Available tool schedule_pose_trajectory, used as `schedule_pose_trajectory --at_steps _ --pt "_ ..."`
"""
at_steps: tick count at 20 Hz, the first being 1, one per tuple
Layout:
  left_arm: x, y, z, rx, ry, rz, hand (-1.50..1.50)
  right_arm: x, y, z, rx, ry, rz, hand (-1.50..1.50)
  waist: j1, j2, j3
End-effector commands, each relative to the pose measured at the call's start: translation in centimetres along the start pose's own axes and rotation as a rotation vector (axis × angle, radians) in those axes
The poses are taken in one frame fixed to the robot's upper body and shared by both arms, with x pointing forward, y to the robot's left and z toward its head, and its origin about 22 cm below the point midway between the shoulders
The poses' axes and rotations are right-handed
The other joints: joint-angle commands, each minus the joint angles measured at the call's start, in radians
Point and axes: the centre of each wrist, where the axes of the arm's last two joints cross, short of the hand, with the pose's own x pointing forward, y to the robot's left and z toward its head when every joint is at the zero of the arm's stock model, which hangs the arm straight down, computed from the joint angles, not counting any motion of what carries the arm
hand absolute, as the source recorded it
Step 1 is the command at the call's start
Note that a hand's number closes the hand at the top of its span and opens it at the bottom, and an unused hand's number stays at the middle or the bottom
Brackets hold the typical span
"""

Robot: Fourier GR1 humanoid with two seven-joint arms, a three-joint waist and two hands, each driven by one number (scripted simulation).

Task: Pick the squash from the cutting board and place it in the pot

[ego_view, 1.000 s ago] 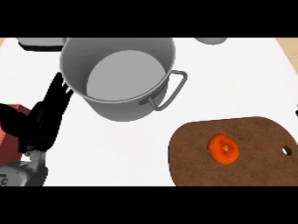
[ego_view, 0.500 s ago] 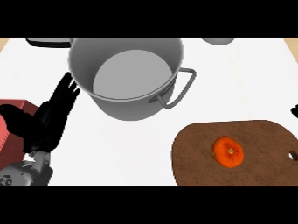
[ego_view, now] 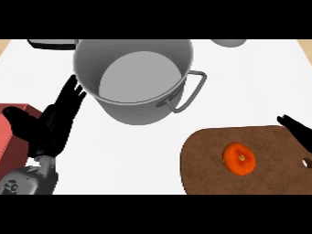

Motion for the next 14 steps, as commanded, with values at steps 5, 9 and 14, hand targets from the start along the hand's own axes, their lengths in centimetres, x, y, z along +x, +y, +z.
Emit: schedule_pose_trajectory --at_steps 5,9,14 --pt "0.0 0.5 0.9 0.003 0.011 0.006 0.00 1.4 2.0 0.4 -0.013 0.070 0.025 -1.50 -0.009 -0.003 0.000" --pt "-0.1 1.9 1.7 -0.007 0.013 -0.004 0.00 1.2 3.6 -1.0 -0.043 0.038 -0.008 -1.50 -0.006 -0.002 0.000" --pt "-0.8 0.7 0.0 0.012 0.009 0.015 0.00 1.8 6.5 -2.1 -0.046 0.038 -0.011 -1.50 -0.011 -0.001 0.000"
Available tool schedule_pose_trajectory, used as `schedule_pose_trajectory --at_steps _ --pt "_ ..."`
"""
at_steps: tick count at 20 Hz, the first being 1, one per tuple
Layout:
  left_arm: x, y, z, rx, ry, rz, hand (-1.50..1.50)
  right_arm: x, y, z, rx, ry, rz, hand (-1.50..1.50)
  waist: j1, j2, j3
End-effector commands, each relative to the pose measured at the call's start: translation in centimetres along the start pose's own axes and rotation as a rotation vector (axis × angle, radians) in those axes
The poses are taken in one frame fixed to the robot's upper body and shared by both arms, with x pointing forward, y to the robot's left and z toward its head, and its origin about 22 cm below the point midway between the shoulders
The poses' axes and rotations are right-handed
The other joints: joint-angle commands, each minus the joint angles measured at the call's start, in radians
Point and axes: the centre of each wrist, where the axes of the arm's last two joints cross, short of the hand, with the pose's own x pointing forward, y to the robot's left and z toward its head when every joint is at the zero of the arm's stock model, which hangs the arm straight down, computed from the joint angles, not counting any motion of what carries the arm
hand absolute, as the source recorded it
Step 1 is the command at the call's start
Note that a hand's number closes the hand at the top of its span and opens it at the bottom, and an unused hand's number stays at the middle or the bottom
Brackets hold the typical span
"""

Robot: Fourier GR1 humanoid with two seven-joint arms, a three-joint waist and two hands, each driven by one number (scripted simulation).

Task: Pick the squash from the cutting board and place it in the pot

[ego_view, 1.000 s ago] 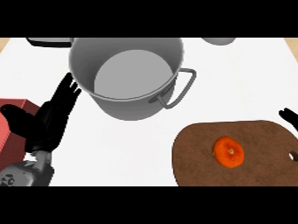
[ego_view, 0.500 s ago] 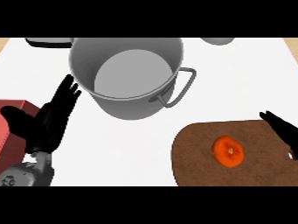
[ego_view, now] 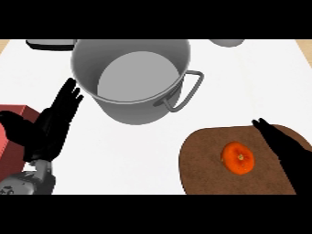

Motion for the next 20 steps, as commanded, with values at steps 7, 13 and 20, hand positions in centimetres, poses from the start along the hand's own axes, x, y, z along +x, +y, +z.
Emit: schedule_pose_trajectory --at_steps 7,13,20 --pt "-0.6 -0.4 -0.6 0.001 0.000 -0.004 0.00 0.8 -0.2 -2.4 0.030 0.134 0.023 -1.50 0.000 0.001 0.000" --pt "-0.4 -0.9 -0.5 -0.007 0.002 -0.005 0.00 1.6 3.1 -6.0 0.040 0.184 0.058 -1.50 0.006 0.002 0.000" --pt "0.6 -0.5 0.9 -0.010 0.004 -0.007 0.00 -0.7 4.9 -7.3 0.114 0.224 0.143 -1.50 0.006 0.000 0.000"
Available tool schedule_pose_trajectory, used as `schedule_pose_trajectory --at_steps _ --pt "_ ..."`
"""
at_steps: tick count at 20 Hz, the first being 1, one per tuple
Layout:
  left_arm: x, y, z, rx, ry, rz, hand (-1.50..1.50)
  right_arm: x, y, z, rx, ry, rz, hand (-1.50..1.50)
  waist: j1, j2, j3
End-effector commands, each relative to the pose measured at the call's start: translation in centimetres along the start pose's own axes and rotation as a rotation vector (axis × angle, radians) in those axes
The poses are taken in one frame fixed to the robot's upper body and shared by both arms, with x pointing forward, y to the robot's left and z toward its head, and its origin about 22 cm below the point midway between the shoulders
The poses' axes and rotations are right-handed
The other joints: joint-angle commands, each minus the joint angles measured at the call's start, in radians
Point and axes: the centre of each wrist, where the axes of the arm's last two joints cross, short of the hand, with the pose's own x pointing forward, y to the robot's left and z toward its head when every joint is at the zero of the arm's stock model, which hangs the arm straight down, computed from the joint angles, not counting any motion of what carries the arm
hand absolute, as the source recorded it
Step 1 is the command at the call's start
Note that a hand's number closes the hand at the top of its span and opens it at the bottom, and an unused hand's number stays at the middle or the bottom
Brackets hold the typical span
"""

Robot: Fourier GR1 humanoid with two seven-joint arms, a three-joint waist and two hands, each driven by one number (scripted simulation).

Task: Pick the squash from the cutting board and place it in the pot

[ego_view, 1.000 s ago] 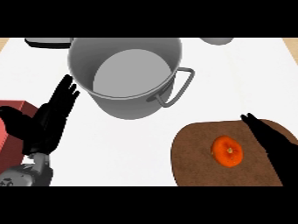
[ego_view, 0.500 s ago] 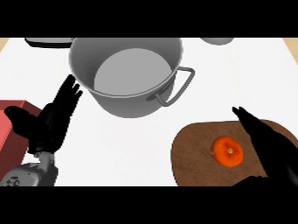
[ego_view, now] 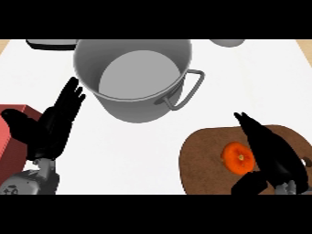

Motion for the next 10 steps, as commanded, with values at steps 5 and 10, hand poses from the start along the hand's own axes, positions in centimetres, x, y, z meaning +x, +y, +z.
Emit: schedule_pose_trajectory --at_steps 5,10 --pt "0.0 -0.4 -0.6 -0.005 -0.012 0.007 0.00 -0.1 2.7 -1.1 0.075 0.127 0.093 -1.50 -0.004 0.000 0.000" --pt "-0.4 -0.9 -0.9 0.006 0.000 -0.010 0.00 -0.4 3.0 -2.4 0.083 0.124 0.126 -1.50 -0.005 0.000 0.000"
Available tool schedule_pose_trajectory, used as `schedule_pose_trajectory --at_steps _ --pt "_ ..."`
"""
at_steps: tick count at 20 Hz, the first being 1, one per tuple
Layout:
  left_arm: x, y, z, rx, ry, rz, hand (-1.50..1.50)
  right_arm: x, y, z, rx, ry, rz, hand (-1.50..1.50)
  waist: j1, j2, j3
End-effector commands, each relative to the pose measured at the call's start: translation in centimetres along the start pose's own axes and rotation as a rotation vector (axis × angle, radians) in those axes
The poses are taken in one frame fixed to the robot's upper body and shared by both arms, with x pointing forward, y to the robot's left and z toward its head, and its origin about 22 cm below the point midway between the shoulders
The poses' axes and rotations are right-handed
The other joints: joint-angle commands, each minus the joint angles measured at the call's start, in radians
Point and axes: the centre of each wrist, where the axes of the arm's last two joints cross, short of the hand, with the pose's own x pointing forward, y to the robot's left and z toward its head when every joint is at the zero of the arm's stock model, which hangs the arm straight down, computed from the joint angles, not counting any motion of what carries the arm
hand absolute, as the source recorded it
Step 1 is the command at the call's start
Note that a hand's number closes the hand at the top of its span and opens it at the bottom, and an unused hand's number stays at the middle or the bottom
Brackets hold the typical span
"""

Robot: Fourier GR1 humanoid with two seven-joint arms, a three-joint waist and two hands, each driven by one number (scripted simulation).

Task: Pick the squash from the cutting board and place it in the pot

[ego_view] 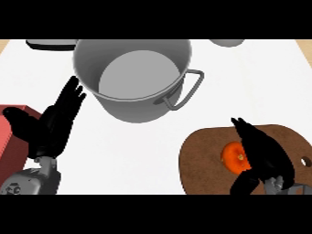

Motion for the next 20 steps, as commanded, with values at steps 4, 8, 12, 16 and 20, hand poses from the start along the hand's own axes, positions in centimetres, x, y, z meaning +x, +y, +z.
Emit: schedule_pose_trajectory --at_steps 4,8,12,16,20 --pt "0.5 -0.9 -0.4 0.006 -0.001 -0.009 0.00 -1.0 0.0 -2.0 0.046 0.057 0.027 -1.50 -0.002 0.000 0.000" --pt "-0.5 -1.0 0.3 -0.012 -0.010 0.004 0.00 0.6 1.6 -3.6 -0.007 -0.118 -0.016 1.50 0.004 0.002 0.001" --pt "-0.8 0.3 0.7 -0.018 0.007 -0.011 0.00 -0.2 2.2 -3.2 -0.039 -0.104 0.001 1.50 0.000 0.000 0.000" --pt "-0.2 0.5 1.5 -0.001 0.010 0.020 0.00 1.1 -0.3 -1.0 -0.054 -0.126 0.013 1.50 0.000 -0.001 0.000" --pt "-1.0 1.4 0.6 0.006 0.012 0.012 0.00 0.1 0.0 0.4 -0.102 -0.123 -0.017 1.50 -0.003 -0.001 0.000"
